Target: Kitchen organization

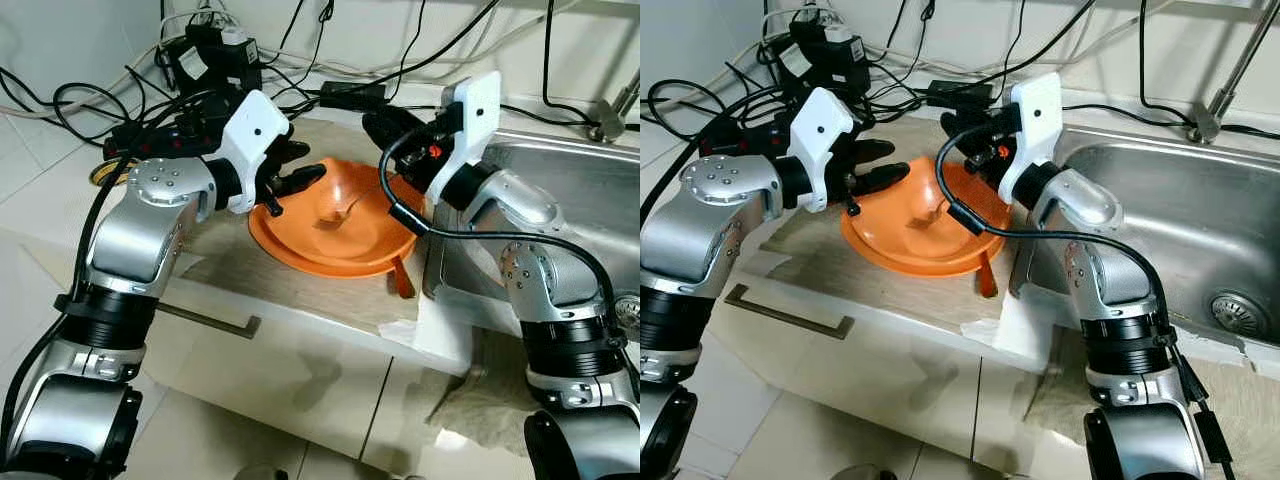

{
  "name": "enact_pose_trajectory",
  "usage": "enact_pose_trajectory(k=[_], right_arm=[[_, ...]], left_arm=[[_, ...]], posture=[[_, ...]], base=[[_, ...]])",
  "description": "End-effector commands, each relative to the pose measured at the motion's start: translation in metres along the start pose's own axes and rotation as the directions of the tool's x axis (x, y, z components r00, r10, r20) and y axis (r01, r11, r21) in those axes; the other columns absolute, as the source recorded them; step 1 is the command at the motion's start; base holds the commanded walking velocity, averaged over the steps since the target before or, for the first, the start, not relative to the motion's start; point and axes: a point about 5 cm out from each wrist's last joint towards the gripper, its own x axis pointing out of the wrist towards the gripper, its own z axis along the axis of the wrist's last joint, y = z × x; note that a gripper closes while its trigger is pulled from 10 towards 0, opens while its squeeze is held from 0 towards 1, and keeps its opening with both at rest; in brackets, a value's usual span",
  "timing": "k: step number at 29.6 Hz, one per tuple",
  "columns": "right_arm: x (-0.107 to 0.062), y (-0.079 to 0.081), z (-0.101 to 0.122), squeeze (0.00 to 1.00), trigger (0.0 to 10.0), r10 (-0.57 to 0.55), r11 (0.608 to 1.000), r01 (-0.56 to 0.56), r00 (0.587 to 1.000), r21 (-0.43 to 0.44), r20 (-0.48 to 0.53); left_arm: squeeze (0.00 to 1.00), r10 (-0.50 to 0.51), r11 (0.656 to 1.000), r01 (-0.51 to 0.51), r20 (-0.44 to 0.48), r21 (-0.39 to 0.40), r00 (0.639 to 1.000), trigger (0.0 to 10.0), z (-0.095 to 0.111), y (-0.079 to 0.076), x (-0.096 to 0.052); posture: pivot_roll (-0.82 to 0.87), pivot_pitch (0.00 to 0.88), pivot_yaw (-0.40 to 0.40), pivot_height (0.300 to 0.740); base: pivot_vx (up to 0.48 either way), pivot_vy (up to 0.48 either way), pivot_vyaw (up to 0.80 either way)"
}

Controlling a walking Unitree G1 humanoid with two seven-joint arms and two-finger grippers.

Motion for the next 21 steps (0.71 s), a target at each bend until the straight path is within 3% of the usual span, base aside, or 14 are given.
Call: enact_pose_trajectory(k=[1,21], right_arm=[[0.0000,0.0013,-0.0046,0.00,0.0,0.013,1.000,-0.013,0.999,-0.001,-0.032],[-0.0032,0.0012,-0.0090,0.00,0.0,0.026,1.000,-0.026,0.998,-0.001,-0.064]], left_arm=[[0.00,0.001,1.000,-0.001,0.009,0.007,1.000,10.0,0.0045,0.0000,-0.0001],[0.00,0.004,1.000,-0.004,0.010,0.009,1.000,10.0,0.0051,0.0004,0.0016]], posture=[[0.00,0.000,0.034,0.740],[0.00,0.000,0.034,0.740]], base=[[0.000,0.000,0.00],[0.000,0.000,0.00]])
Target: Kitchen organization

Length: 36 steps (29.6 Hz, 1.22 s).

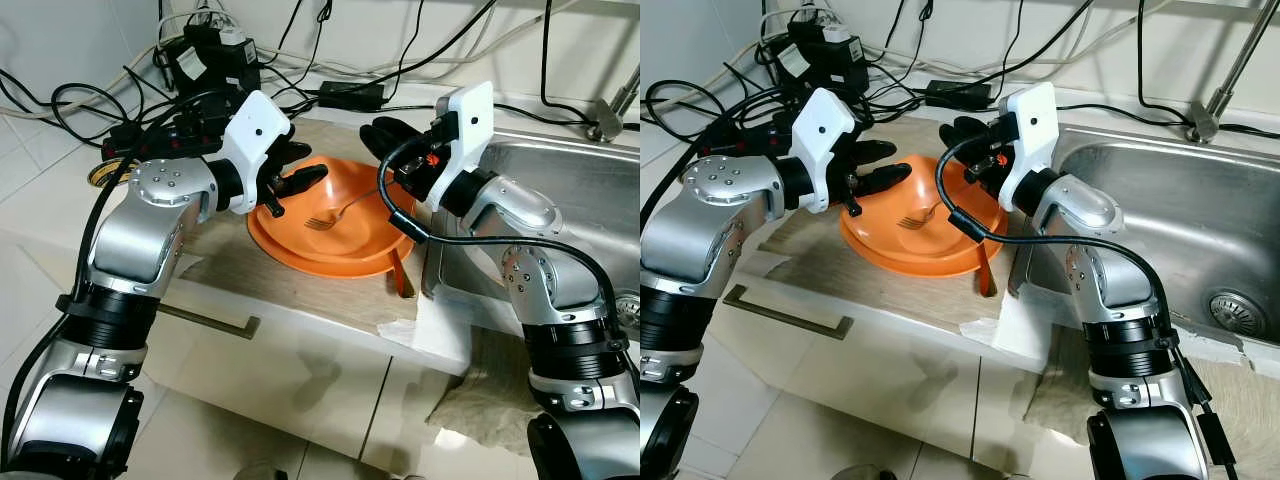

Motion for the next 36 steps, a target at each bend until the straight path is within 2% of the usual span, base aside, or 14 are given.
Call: enact_pose_trajectory(k=[1,20,26,36], right_arm=[[-0.001,0.000,-0.004,0.00,0.0,0.004,1.000,-0.004,1.000,-0.009,-0.030],[-0.001,-0.006,-0.006,0.00,0.0,-0.043,0.998,0.040,0.998,-0.047,-0.051],[0.009,-0.007,0.011,0.00,0.0,-0.082,0.993,0.086,0.996,-0.079,0.045],[0.020,0.011,0.022,0.00,0.0,0.023,0.997,-0.013,0.989,-0.072,0.148]], left_arm=[[0.00,0.006,1.000,-0.006,0.009,0.016,1.000,10.0,0.005,0.001,0.001],[0.00,0.012,1.000,-0.012,0.012,0.013,1.000,10.0,0.005,0.001,0.001],[0.00,0.013,1.000,-0.013,0.010,0.016,1.000,10.0,0.005,0.002,0.002],[0.00,0.014,1.000,-0.014,0.015,0.021,1.000,10.0,0.005,-0.001,0.004]], posture=[[0.00,0.000,0.034,0.740],[0.00,0.000,0.034,0.740],[0.00,0.000,0.037,0.740],[0.01,0.000,0.025,0.740]], base=[[0.000,0.000,0.00],[0.000,0.000,0.00],[0.000,0.000,0.00],[0.000,0.000,0.00]])
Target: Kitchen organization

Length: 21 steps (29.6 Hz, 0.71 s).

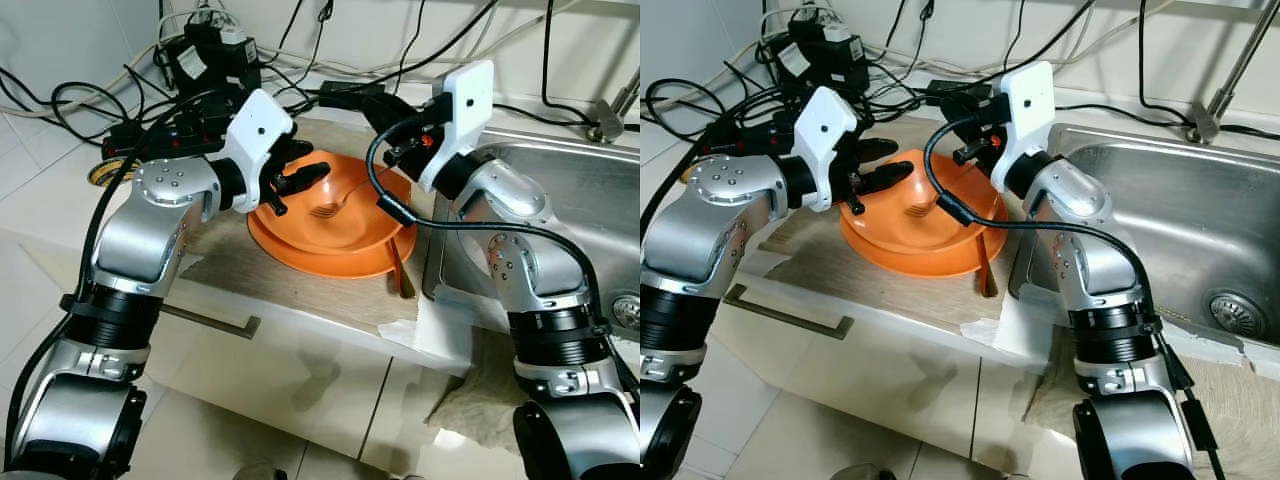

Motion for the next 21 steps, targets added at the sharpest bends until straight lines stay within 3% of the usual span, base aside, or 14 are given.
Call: enact_pose_trajectory(k=[1,6,13,21], right_arm=[[0.005,0.006,0.010,0.00,0.0,0.048,0.999,-0.048,0.998,-0.012,0.048],[0.009,0.011,0.018,0.00,0.0,0.092,0.996,-0.091,0.992,-0.014,0.090],[0.014,0.005,0.029,0.00,0.0,0.080,0.996,-0.076,0.988,-0.036,0.130],[0.014,0.000,0.024,0.00,0.0,0.047,0.998,-0.042,0.994,-0.054,0.099]], left_arm=[[0.00,0.003,1.000,-0.003,0.004,0.020,1.000,10.0,0.004,0.000,0.001],[0.00,-0.001,1.000,0.001,0.006,0.022,1.000,10.0,0.004,-0.001,0.002],[0.00,-0.003,1.000,0.002,0.010,0.029,1.000,10.0,0.005,-0.001,0.003],[0.00,-0.005,1.000,0.005,0.007,0.029,1.000,10.0,0.004,-0.001,0.003]], posture=[[0.01,0.000,0.025,0.740],[0.00,0.000,0.025,0.740],[0.00,0.000,0.023,0.740],[0.01,0.000,0.022,0.740]], base=[[0.000,0.000,0.00],[0.000,0.000,0.00],[0.000,0.000,0.00],[0.000,0.000,0.00]])
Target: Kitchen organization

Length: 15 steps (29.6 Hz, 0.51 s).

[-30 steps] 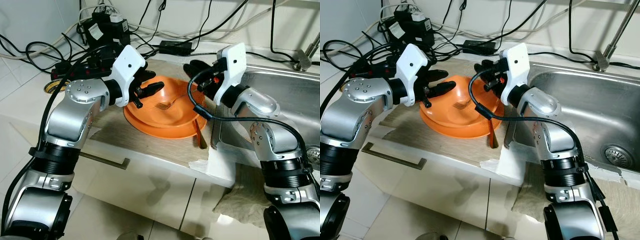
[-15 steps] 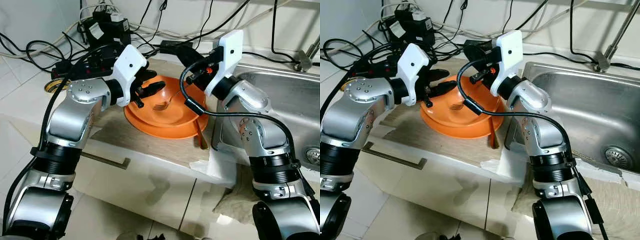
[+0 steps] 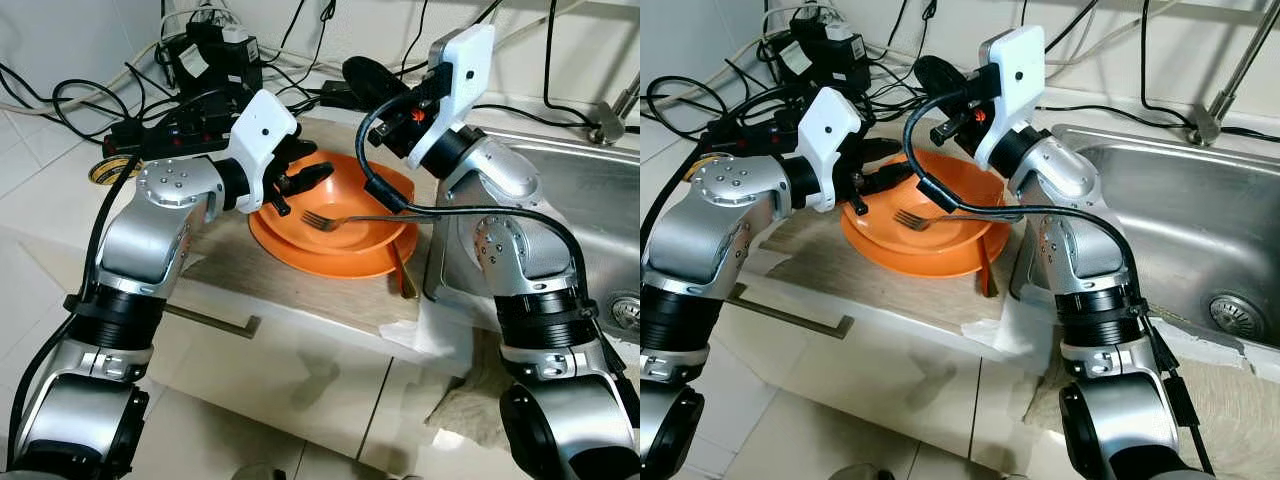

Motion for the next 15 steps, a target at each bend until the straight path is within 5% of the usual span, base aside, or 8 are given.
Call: enact_pose_trajectory(k=[1,5,6,11,15], right_arm=[[-0.001,-0.005,0.000,0.00,10.0,-0.033,0.999,0.032,0.999,-0.039,-0.023],[-0.008,-0.012,-0.007,0.07,10.0,-0.086,0.995,0.082,0.993,-0.057,-0.075],[-0.014,-0.017,-0.011,1.00,10.0,-0.112,0.993,0.106,0.988,-0.057,-0.106],[-0.037,-0.036,-0.025,1.00,10.0,-0.232,0.971,0.216,0.954,-0.097,-0.189],[-0.057,-0.051,-0.027,1.00,10.0,-0.329,0.941,0.301,0.922,-0.158,-0.204]], left_arm=[[0.00,0.004,1.000,-0.004,-0.004,0.013,1.000,10.0,0.003,0.001,0.001],[0.00,0.016,1.000,-0.016,-0.004,0.012,1.000,10.0,0.002,0.002,0.000],[0.00,0.021,1.000,-0.021,-0.004,0.011,1.000,10.0,0.002,0.002,0.000],[0.00,0.072,0.997,-0.071,0.014,-0.030,0.997,10.0,0.002,0.006,0.001],[0.00,0.227,0.968,-0.218,0.062,-0.127,0.972,10.0,0.006,0.024,0.000]], posture=[[0.01,0.000,0.021,0.740],[0.01,0.000,0.021,0.740],[0.01,0.000,0.022,0.740],[0.00,0.000,0.024,0.740],[-0.01,0.000,0.033,0.740]], base=[[0.000,0.000,0.00],[0.000,0.000,0.00],[0.000,0.000,0.00],[0.000,0.000,0.00],[0.000,0.000,0.00]])
